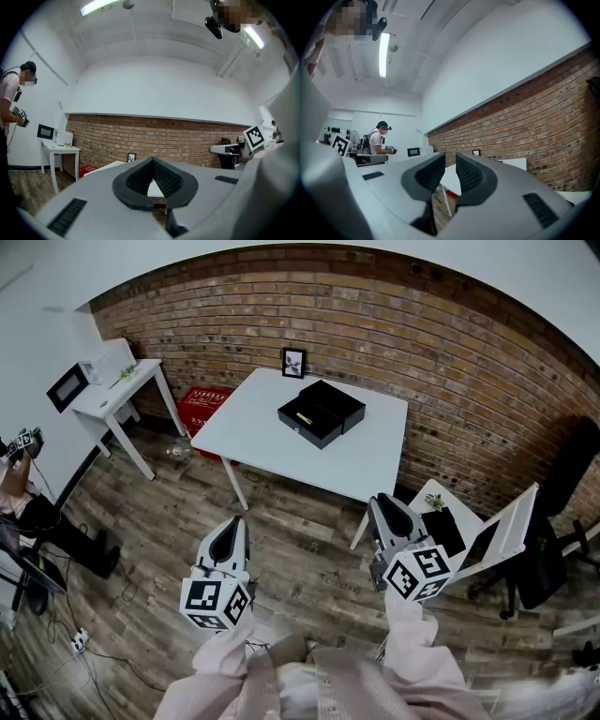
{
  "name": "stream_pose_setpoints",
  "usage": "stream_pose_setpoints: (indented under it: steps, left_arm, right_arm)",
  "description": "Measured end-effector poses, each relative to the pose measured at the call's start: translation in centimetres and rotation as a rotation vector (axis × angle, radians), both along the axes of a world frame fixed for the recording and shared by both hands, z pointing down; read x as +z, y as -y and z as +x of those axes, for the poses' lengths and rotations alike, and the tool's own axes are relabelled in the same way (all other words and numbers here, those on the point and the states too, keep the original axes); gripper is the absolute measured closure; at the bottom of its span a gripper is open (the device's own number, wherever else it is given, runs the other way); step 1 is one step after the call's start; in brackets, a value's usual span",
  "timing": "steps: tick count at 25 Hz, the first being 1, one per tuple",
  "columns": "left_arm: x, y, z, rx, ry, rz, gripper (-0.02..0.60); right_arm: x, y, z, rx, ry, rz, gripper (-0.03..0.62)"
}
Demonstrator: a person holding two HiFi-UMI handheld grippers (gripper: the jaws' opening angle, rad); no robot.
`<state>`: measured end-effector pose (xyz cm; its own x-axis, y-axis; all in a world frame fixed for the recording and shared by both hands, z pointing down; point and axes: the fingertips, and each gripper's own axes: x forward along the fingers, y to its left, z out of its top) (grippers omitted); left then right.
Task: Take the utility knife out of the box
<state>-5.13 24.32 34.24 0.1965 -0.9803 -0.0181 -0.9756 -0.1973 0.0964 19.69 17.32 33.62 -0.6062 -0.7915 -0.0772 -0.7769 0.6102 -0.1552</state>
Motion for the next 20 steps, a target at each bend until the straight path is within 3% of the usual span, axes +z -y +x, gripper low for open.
stream_pose_setpoints:
  steps: [9, 20]
  left_arm:
    - [0.4, 1.3, -0.1, -0.018, 0.004, -0.021, 0.589]
    - [2.2, 7.0, -1.9, -0.013, -0.007, -0.051, 0.589]
  right_arm:
    - [0.4, 2.0, -0.4, -0.011, 0.005, -0.009, 0.447]
    - [2.3, 7.7, -2.3, -0.014, -0.013, -0.046, 0.425]
